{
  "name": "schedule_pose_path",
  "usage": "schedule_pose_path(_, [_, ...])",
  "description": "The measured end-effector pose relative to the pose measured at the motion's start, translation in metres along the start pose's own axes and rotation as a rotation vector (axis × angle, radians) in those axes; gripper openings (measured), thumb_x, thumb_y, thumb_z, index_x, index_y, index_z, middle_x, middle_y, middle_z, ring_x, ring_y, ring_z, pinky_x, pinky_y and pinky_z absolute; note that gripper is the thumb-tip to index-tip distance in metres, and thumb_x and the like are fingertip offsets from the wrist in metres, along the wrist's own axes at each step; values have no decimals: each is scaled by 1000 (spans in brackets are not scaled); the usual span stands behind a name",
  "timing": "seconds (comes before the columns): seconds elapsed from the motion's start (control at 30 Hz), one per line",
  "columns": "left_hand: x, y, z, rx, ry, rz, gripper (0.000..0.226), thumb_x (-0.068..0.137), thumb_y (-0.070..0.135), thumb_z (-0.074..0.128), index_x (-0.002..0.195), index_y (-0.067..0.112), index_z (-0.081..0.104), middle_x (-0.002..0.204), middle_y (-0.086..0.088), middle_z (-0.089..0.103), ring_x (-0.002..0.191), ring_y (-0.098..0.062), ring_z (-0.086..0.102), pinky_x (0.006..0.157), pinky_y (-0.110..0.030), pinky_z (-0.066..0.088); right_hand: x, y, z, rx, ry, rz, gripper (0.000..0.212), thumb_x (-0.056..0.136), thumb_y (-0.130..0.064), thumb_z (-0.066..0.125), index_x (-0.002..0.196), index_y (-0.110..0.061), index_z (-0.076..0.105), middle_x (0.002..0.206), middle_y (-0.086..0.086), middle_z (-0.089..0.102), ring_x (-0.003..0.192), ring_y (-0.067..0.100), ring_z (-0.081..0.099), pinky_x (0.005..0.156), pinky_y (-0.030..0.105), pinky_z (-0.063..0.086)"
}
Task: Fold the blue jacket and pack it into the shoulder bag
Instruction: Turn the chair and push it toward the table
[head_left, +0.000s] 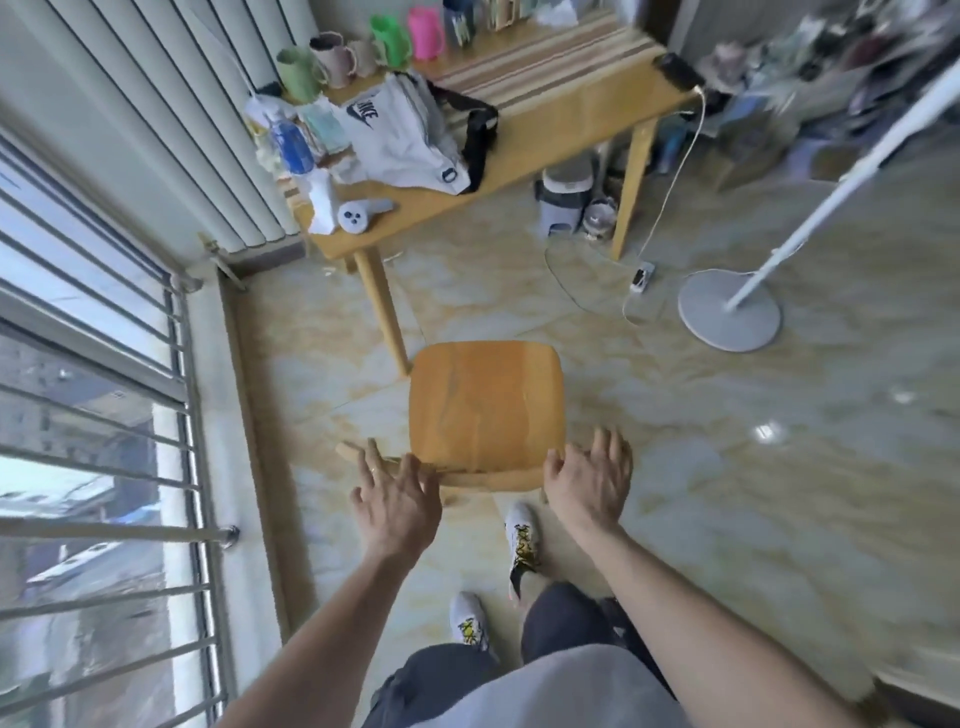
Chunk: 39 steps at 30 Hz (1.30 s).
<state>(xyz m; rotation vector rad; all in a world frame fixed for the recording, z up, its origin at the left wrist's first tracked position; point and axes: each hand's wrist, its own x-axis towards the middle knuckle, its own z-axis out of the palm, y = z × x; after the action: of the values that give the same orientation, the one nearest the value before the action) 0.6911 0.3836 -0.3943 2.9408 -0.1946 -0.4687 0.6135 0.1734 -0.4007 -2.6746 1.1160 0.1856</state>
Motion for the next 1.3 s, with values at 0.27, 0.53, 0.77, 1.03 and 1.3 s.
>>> schedule_pose_path(0.27, [34,17,-15,-661,123,-419,71,90,23,61,147,3,23,158,-23,17,140,-40,27,107,-46,31,16,-18,-17,935,-21,733,70,93,-11,64,153,-15,28,144,23,53,125,40,58,102,44,46])
schedule_pose_path(0.53, [69,16,-26,-1483,-313,-1027,11,92,6,55,99,7,47,82,-17,58,65,-24,54,76,-36,51,46,-13,-14,1497,-481,1129,32,87,4,58,119,6,57,102,26,65,88,38,64,66,47,56])
schedule_pose_path(0.77, [95,24,-41,-1443,-433,-1119,9,90,-6,42,83,-1,44,80,-12,44,67,-26,45,73,-40,48,77,-10,-22,1503,-585,1247,55,76,18,47,128,1,54,127,28,56,116,47,55,85,62,55])
schedule_pose_path(1.03, [181,60,-101,-1474,-377,-1031,12,86,-11,44,88,1,45,99,-21,49,88,-39,54,89,-56,50,172,-51,-83,1544,-645,1102,25,83,16,46,102,0,50,127,32,50,114,50,51,97,67,46])
schedule_pose_path(1.3, [290,130,-160,-1446,-334,-964,9,89,-2,56,88,-2,47,102,-17,46,105,-37,49,95,-53,51,305,-95,-150,1515,-660,1053,16,85,11,52,94,-2,52,128,30,48,130,49,46,108,68,38])
